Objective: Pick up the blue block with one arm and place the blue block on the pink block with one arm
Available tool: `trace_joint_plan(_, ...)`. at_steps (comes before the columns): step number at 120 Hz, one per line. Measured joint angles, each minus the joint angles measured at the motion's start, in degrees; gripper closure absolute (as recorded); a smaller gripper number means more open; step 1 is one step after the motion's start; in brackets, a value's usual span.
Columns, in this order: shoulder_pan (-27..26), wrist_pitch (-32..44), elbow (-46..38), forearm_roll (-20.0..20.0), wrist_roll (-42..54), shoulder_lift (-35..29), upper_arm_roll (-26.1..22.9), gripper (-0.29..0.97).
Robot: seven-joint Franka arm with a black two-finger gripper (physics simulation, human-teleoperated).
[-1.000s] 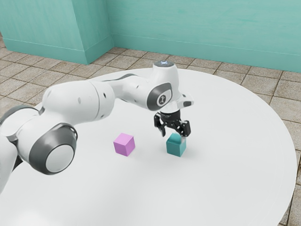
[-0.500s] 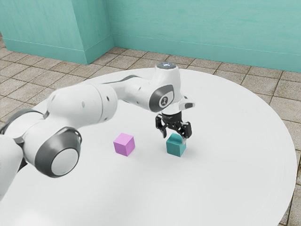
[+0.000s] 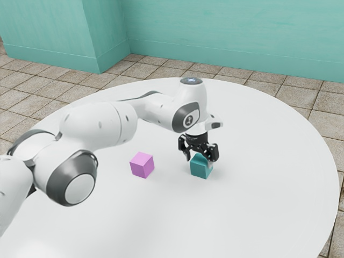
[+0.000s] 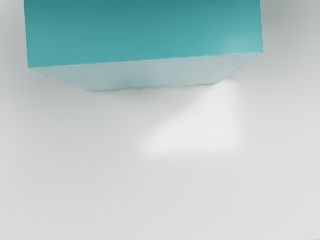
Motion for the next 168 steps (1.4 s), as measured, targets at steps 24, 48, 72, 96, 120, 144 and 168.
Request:
trace_joint_plan(24,-0.05,0.05,1.24,-0.04,-0.03,0.71,-0.06,0.02)
trace_joint_plan(48,-0.08,0.09,1.3,-0.04,-0.08,0.99,-0.15,0.02)
trace_joint_plan(72,-0.05,0.25,1.69,-0.05,-0.15,1.52,-0.23,0.02)
trace_joint_plan(96,-0.11,0.33,1.73,-0.06,-0.26,1.57,-0.12,0.15)
trace_joint_plan(120,-0.13,0.37,1.73,0.06,-0.55,1.55,-0.1,0.3)
trace_joint_plan(144,-0.01,0.19,1.36,0.42,-1.02,-0.14,0.57,0.33)
trace_joint_plan(168,0.36,0.84,-11.58,0.9,-1.63,-11.68,3.53,0.33)
